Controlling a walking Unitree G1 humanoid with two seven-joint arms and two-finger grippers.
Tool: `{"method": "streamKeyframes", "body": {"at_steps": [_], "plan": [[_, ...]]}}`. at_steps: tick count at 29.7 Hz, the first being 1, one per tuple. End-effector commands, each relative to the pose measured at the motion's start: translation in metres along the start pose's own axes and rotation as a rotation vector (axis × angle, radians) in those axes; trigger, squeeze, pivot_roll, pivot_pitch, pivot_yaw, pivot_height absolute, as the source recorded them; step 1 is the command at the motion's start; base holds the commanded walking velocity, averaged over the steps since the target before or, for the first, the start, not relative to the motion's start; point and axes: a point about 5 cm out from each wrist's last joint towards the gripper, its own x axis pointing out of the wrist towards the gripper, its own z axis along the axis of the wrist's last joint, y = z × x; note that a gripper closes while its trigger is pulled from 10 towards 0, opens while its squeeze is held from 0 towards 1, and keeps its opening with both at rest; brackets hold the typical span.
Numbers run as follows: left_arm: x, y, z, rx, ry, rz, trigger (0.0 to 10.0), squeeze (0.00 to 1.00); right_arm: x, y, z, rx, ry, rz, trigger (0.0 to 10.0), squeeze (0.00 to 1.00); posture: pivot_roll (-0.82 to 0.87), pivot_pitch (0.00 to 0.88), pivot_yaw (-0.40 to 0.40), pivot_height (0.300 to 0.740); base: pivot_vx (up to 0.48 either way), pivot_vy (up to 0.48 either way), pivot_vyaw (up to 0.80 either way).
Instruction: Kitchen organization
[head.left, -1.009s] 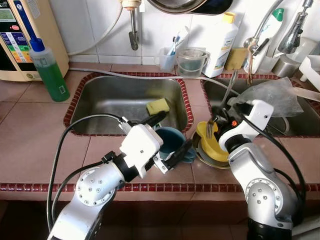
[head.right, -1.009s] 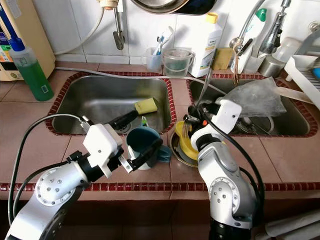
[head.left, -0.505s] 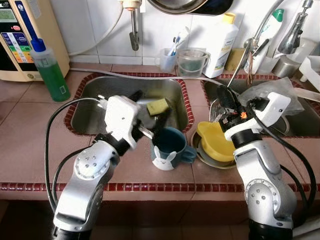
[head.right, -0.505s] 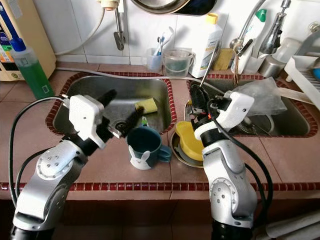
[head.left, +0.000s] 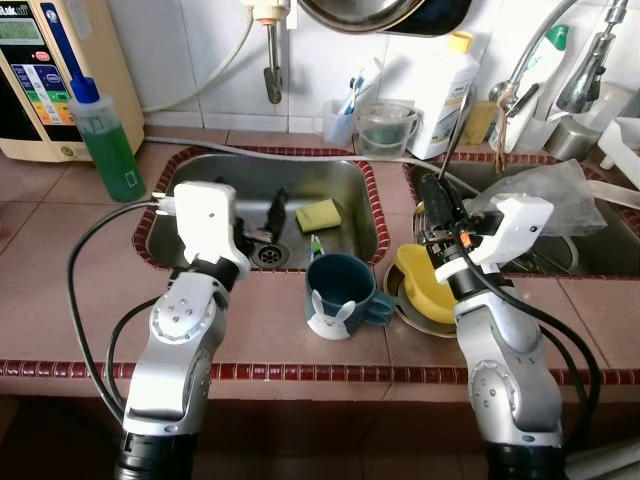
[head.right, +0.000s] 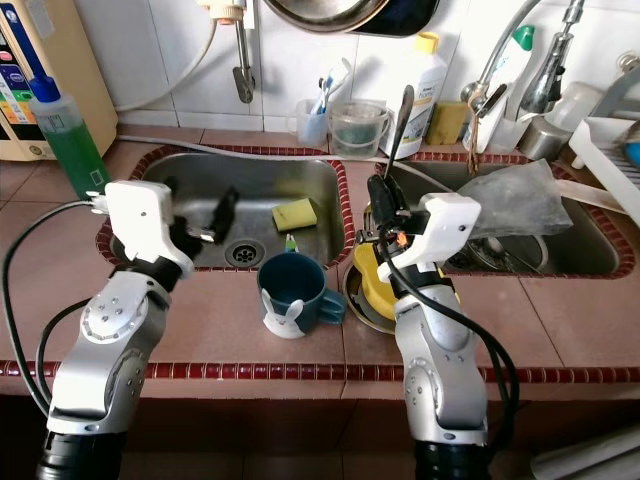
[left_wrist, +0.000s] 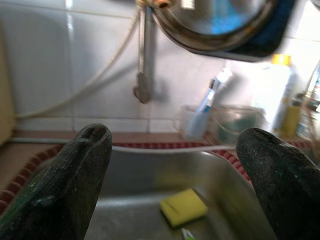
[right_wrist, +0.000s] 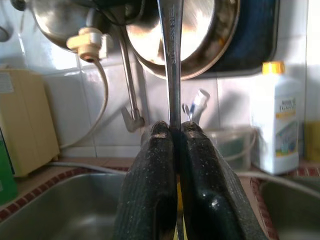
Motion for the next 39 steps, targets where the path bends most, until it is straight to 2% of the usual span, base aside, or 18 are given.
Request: {"method": "streamKeyframes", "body": {"at_steps": [1, 3, 9, 15, 23, 27, 33, 39], "plan": [[0.003, 0.001, 0.0, 0.003, -0.032, 0.012, 10.0, 0.0, 0.002, -0.001, 0.001, -0.064, -0.031, 0.005, 10.0, 0.0, -0.02, 0.0, -0.028, 0.74, 0.0, 0.0, 0.0], [0.002, 0.001, -0.001, -0.003, -0.043, 0.01, 10.0, 0.0, 0.002, -0.002, 0.0, -0.083, -0.038, 0.006, 10.0, 0.0, -0.03, 0.0, -0.025, 0.74, 0.0, 0.0, 0.0], [-0.011, -0.001, -0.006, -0.051, -0.078, -0.038, 10.0, 0.0, -0.015, -0.017, -0.001, -0.182, -0.064, -0.095, 10.0, 0.0, -0.05, 0.0, -0.017, 0.74, 0.0, 0.0, 0.0], [-0.016, 0.004, -0.007, -0.045, -0.061, -0.024, 10.0, 0.0, -0.02, -0.02, 0.002, -0.187, -0.085, -0.124, 10.0, 0.0, -0.07, 0.0, -0.011, 0.74, 0.0, 0.0, 0.0], [-0.021, 0.01, -0.009, -0.038, -0.097, -0.015, 10.0, 0.0, -0.023, -0.023, 0.001, -0.22, -0.108, -0.144, 10.0, 0.0, -0.07, 0.0, -0.018, 0.74, 0.0, 0.0, 0.0], [-0.015, 0.007, -0.004, -0.023, -0.103, -0.055, 10.0, 0.0, -0.019, -0.019, -0.003, -0.224, -0.096, -0.111, 10.0, 0.0, -0.06, 0.0, -0.022, 0.74, 0.0, 0.0, 0.0], [-0.011, 0.005, 0.0, -0.011, -0.103, -0.08, 10.0, 0.0, -0.013, -0.023, -0.003, -0.231, -0.078, -0.092, 10.0, 0.0, -0.06, 0.0, -0.026, 0.74, 0.0, 0.0, 0.0], [-0.01, -0.013, 0.002, 0.006, -0.103, -0.188, 10.0, 0.0, -0.004, -0.035, -0.002, -0.25, -0.056, -0.091, 10.0, 0.0, -0.06, 0.0, -0.024, 0.74, 0.0, 0.0, 0.0]]}}
